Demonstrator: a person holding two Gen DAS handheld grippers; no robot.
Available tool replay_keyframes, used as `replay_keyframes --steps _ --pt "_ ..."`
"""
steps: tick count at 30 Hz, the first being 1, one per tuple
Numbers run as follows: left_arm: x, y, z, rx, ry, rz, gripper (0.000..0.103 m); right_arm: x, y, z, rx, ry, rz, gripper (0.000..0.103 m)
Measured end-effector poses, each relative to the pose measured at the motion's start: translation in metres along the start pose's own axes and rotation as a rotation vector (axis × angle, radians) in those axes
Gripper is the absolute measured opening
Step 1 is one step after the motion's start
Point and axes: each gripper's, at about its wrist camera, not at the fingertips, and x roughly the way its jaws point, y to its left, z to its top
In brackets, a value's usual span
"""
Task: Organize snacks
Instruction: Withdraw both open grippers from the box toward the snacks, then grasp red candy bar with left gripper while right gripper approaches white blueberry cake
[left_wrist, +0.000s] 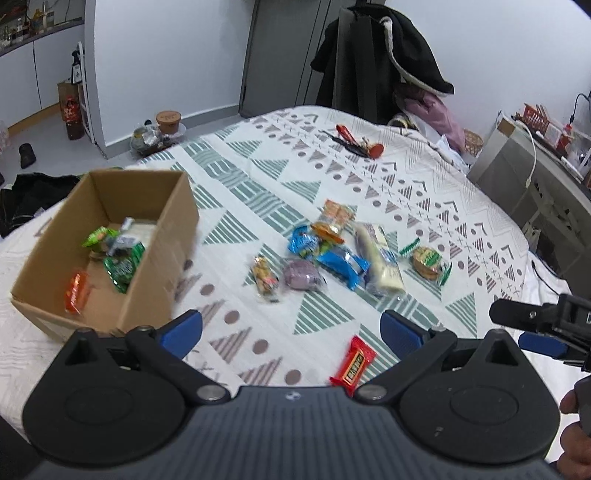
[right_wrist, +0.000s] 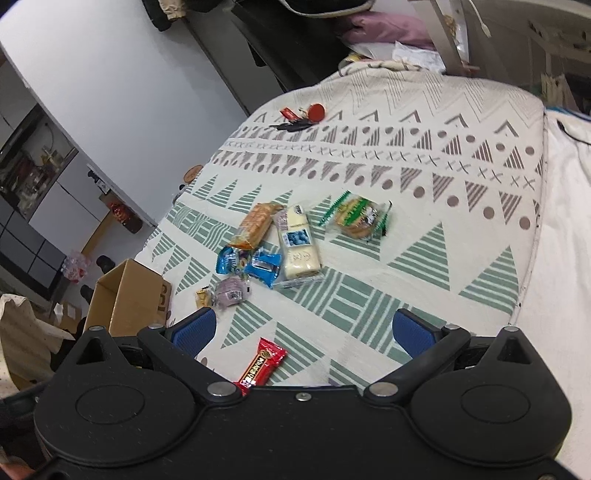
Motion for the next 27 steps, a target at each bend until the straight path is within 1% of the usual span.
replay_keyframes --steps 3,8,11,13,14,16,19,20,23,25,27 --pt "0.007 -0.008 -0.006 0.007 0.014 -0.01 0.1 0.004 -0.008 -0.001 0.022 0.013 -0.003 0.102" --pt "0.018 -0.019 -0.014 0.025 0.036 -0.029 0.098 0.005 -0.015 0.0 0.051 0.016 0.028 0.099" --pt "0.029 -0.027 -0.019 0.042 0.065 -0.037 0.092 0.007 -0.018 0.001 0.055 0.02 0.042 0.097" --pt "0.037 -0.033 -0.022 0.053 0.084 -0.046 0.083 0.009 -0.021 0.001 0.064 0.025 0.05 0.097" --pt "0.041 -0.035 -0.024 0.058 0.093 -0.05 0.081 0.01 -0.022 0.002 0.068 0.027 0.054 0.096" --pt "0.048 -0.04 -0.026 0.066 0.111 -0.051 0.07 0.012 -0.026 0.002 0.078 0.029 0.059 0.096" --pt "0.059 -0.046 -0.03 0.076 0.142 -0.061 0.06 0.016 -0.029 0.003 0.087 0.036 0.065 0.096" --pt "0.062 -0.047 -0.031 0.08 0.148 -0.061 0.06 0.018 -0.03 0.003 0.088 0.041 0.066 0.095" --pt "0.072 -0.052 -0.034 0.087 0.164 -0.056 0.056 0.025 -0.032 0.003 0.089 0.061 0.078 0.088" --pt "0.079 -0.054 -0.035 0.087 0.177 -0.056 0.051 0.029 -0.033 0.003 0.093 0.072 0.081 0.086" --pt "0.086 -0.057 -0.036 0.088 0.187 -0.052 0.048 0.033 -0.034 0.004 0.091 0.078 0.086 0.084"
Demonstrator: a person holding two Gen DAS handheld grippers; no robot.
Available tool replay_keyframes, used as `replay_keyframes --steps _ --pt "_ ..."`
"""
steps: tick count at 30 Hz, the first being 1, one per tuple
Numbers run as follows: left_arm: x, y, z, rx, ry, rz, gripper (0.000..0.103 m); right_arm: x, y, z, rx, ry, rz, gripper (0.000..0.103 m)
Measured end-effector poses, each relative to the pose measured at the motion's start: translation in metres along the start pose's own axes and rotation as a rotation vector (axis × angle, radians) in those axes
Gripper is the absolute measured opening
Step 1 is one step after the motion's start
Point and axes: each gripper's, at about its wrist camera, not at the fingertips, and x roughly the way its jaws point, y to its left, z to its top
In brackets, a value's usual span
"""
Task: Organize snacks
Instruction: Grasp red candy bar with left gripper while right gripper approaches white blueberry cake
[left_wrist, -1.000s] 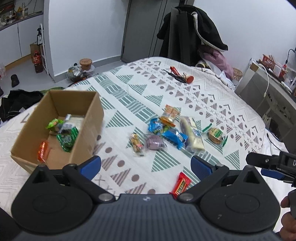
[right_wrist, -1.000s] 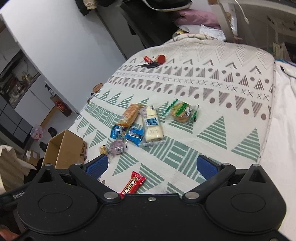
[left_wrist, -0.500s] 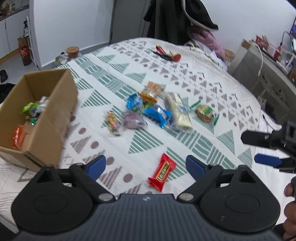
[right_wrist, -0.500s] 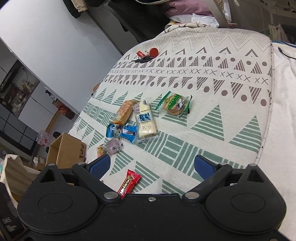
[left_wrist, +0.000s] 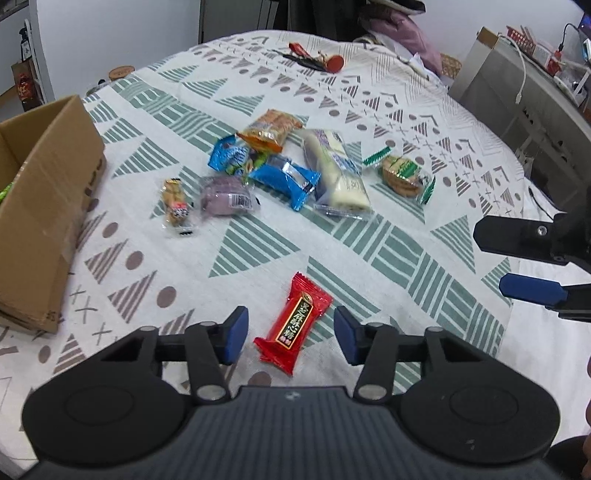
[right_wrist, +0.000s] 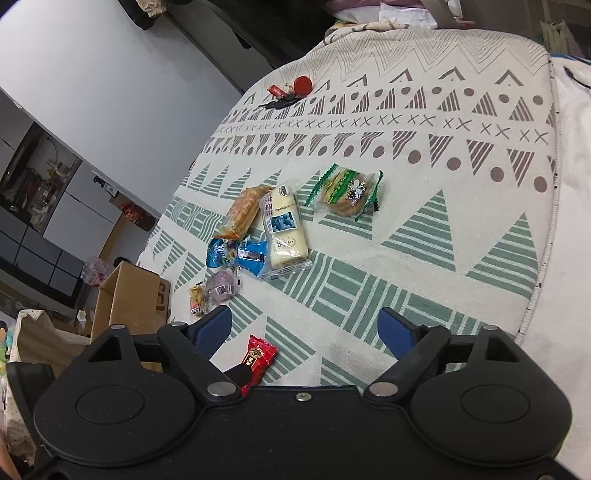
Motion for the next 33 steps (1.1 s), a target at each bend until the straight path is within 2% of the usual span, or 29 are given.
replay_keyframes --steps 5,9,20,27,33 --pt "0.017 -0.004 0.002 0.007 0.031 0.005 0.041 0.008 -0.003 0.004 -0.002 0.012 0.012 0.081" --pt "0.03 -0.006 0.001 0.011 0.062 0.027 0.02 0.019 0.001 0.008 -0.019 0.007 0.018 0.081" --pt "0.023 0.016 0.028 -0.064 -0.01 0.058 0.019 0.048 0.021 0.02 -0.101 -0.006 -0.01 0.079" --pt "0.015 0.036 0.04 -0.099 -0.056 0.06 0.019 0.074 0.035 0.036 -0.143 -0.008 -0.054 0.068" --pt "0.012 0.056 0.046 -0.124 -0.069 0.07 0.019 0.091 0.047 0.038 -0.186 0.003 -0.082 0.065"
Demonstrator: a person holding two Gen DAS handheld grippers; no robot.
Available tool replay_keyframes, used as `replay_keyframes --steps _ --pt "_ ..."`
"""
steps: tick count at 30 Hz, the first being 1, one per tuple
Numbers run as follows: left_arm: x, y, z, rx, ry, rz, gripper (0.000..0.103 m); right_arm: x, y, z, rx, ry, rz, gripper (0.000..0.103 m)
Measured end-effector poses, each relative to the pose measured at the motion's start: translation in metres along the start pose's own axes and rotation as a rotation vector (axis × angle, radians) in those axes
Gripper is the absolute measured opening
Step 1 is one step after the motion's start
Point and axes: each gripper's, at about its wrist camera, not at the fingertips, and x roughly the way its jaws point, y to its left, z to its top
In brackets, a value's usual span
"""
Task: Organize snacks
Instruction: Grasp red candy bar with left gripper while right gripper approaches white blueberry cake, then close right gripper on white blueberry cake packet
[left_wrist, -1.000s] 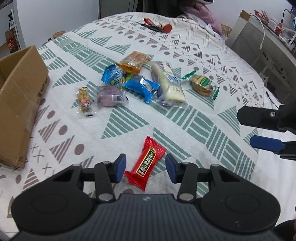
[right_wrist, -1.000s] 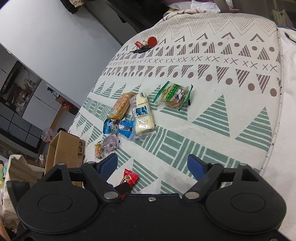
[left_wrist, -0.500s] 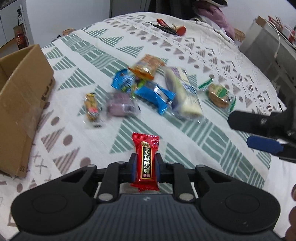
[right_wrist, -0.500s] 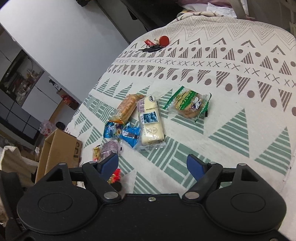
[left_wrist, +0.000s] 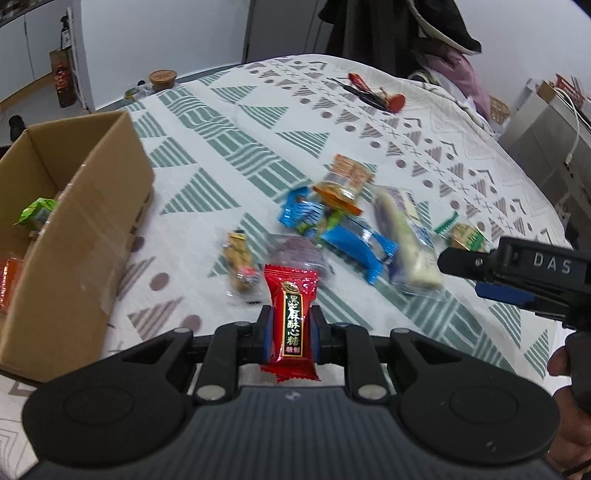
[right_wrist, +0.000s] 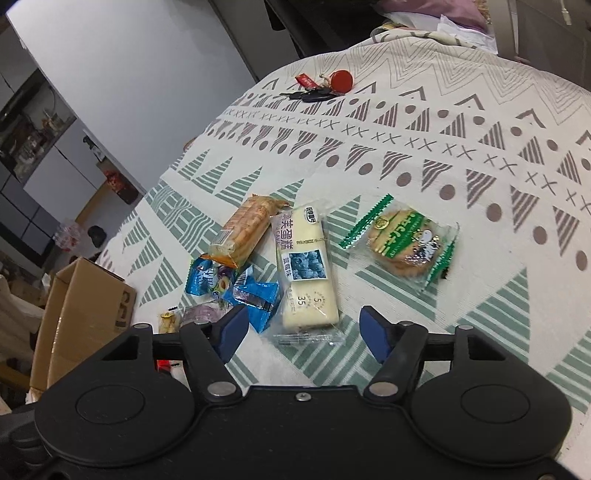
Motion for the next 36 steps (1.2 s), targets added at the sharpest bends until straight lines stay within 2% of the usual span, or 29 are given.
replay_keyframes --steps 13,16,18,19,28,36 --pt "0.007 0.029 0.004 -0.039 0.021 -0.005 0.019 0.031 0.017 0.009 -0.08 -0.009 -0.065 0.065" --pt "0.006 0.032 0.005 -0.035 0.024 -0.004 0.019 0.037 0.016 0.008 -0.096 0.005 -0.093 0.061" --pt "0.005 0.032 0.006 -0.029 0.023 -0.005 0.019 0.042 0.015 0.005 -0.105 0.038 -0.114 0.047" --pt "0.004 0.032 0.006 -0.026 0.022 -0.006 0.019 0.043 0.014 0.004 -0.104 0.052 -0.109 0.043" --pt "-0.009 0.026 0.003 -0.037 0.008 -0.017 0.019 0.03 0.015 -0.008 -0.104 0.111 -0.076 0.039" --pt "-0.02 0.023 0.0 -0.03 -0.001 -0.014 0.019 0.016 0.011 -0.021 -0.068 0.18 -0.097 0.039"
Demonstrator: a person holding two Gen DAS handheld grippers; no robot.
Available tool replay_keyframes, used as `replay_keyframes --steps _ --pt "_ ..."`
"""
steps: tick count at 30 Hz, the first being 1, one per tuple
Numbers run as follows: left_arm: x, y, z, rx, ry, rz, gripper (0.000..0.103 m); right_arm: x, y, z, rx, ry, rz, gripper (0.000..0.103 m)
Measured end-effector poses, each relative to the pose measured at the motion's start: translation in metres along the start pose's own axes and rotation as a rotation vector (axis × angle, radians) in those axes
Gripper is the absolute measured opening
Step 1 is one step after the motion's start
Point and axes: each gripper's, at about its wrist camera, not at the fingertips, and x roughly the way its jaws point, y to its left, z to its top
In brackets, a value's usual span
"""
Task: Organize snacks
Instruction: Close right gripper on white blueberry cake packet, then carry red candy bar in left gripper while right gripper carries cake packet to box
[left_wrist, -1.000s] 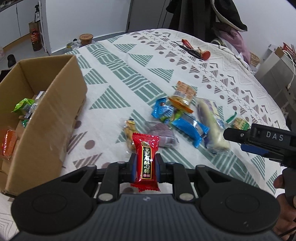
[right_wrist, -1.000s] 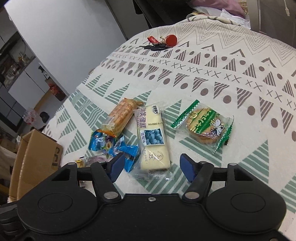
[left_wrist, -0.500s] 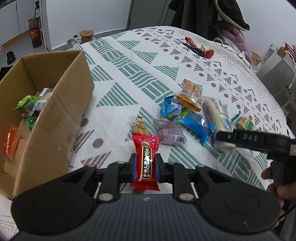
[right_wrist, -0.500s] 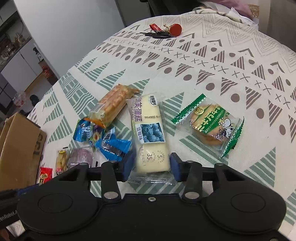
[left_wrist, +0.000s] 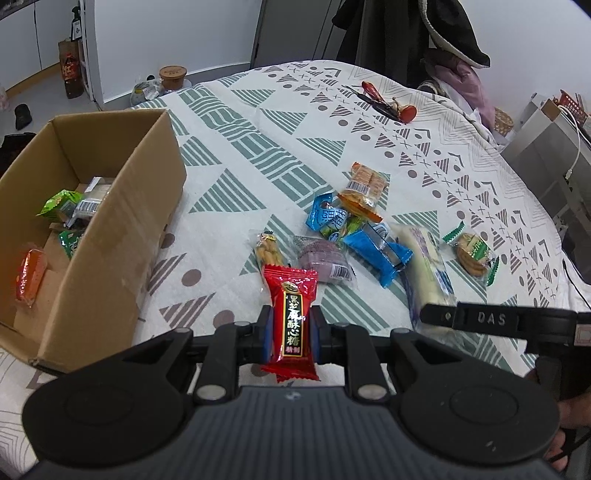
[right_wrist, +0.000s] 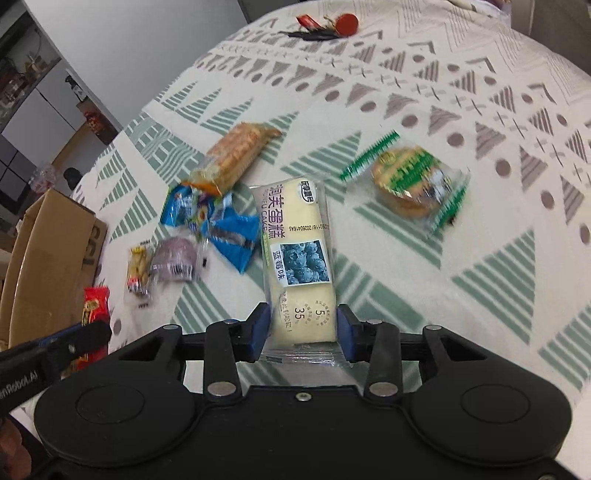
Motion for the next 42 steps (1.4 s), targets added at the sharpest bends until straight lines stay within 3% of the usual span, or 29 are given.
replay_keyframes --steps 4,6,8,15,17,21,24,31,42 --pt "0.0 0.002 -0.002 -0.001 0.003 0.007 0.019 -0.004 -0.001 -0.004 0.005 -0.004 -0.013 0.046" --pt "0.001 0.003 -0.002 -0.005 0.007 0.01 0.019 -0.007 0.001 -0.002 -0.006 -0.028 -0.018 0.059" --pt "0.002 0.005 -0.004 -0.007 0.011 0.012 0.019 -0.006 0.004 0.0 -0.016 -0.04 -0.03 0.064" --pt "0.009 0.012 -0.002 -0.018 0.024 0.023 0.019 0.005 0.014 0.008 -0.056 -0.062 -0.037 0.064" --pt "0.011 0.013 -0.001 -0.021 0.025 0.025 0.019 0.009 0.017 0.01 -0.08 -0.067 -0.052 0.062" --pt "0.009 0.015 0.003 -0.013 0.022 0.03 0.019 0.018 0.02 0.011 -0.104 -0.042 -0.076 0.039" --pt "0.003 0.016 0.008 0.0 0.011 0.034 0.019 0.016 0.02 0.011 -0.106 -0.042 -0.075 0.034" --pt "-0.015 0.016 0.014 0.008 -0.028 0.045 0.019 -0.004 0.014 0.009 -0.039 -0.077 0.004 0.032" --pt "-0.064 0.023 0.021 0.032 -0.112 0.063 0.019 -0.044 0.04 0.006 -0.057 -0.163 0.093 0.032"
